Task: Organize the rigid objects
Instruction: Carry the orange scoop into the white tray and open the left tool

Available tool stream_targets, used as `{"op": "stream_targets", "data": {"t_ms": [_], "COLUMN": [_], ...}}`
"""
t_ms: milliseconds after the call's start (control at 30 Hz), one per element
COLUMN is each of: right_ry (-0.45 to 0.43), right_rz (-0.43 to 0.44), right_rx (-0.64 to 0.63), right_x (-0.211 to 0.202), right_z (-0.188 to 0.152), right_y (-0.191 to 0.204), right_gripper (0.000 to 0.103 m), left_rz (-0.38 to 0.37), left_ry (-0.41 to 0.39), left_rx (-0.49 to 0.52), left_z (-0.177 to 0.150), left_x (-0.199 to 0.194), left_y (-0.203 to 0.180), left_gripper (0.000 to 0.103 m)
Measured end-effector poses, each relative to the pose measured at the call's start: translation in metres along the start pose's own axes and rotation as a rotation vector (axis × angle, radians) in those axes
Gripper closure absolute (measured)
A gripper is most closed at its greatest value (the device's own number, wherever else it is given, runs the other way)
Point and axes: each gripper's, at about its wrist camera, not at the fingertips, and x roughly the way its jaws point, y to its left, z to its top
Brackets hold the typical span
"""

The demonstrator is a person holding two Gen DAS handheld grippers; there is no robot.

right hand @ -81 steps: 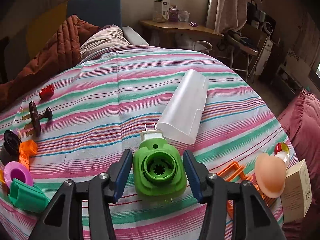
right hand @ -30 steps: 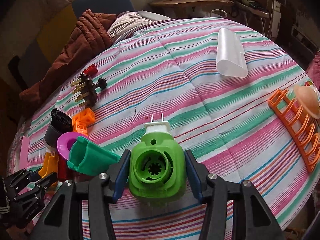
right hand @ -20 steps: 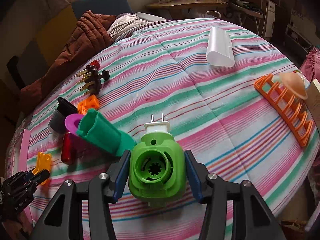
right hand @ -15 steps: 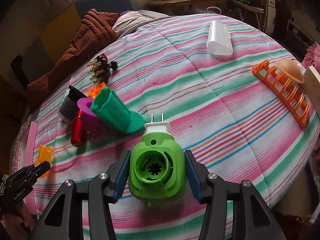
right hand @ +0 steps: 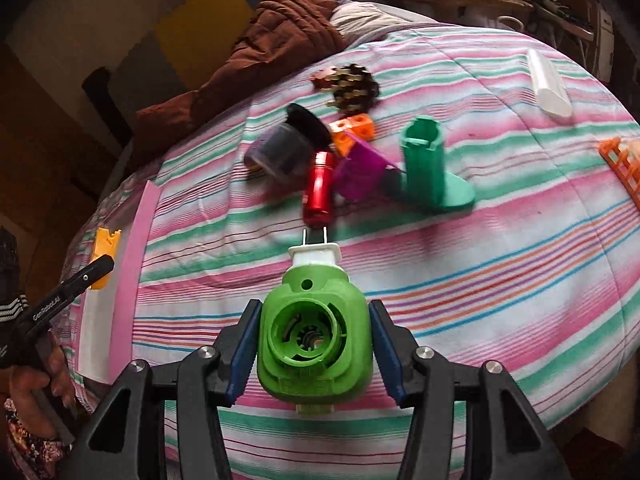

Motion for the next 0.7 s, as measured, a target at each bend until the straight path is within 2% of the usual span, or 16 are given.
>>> {"op": "stream_targets", "data": {"t_ms": [167, 333, 500, 633, 667, 700], "right_ry": [0.000, 0.009, 0.022, 0.020, 0.019, 0.017], "right_rz": [0.040, 0.077, 0.105, 0.120, 0.122, 0.126], "right_rx": [-0.079, -0.127, -0.155, -0.179, -0.186, -0.193], "right_x": [0.009, 0.016, 0.023, 0.026, 0.026, 0.025], "right_z": [0.009, 0.014, 0.018, 0.021, 0.022, 0.022], "right_y": [0.048, 0.085, 0.112, 0.130, 0.134, 0.138], "right_gripper": [0.050, 0.050, 0.050, 0.050, 0.050, 0.050], "left_rz": [0.095, 0.172, 0.228, 0.260, 0.267, 0.273], "left_ry": [0.020, 0.045, 0.078, 0.075, 0.073, 0.072], "left_rx": [-0.060, -0.083, -0.095, -0.092, -0.088, -0.090], "left_z": [0.011, 0.020, 0.034, 0.047, 0.050, 0.052], "left_x": [0.008, 0.028, 0.049, 0.060, 0.063, 0.065], "left_y": [0.058, 0.099, 0.124, 0.135, 0.137, 0.140], "left_gripper": [0.076, 0.076, 0.076, 0.076, 0.075, 0.066]}}
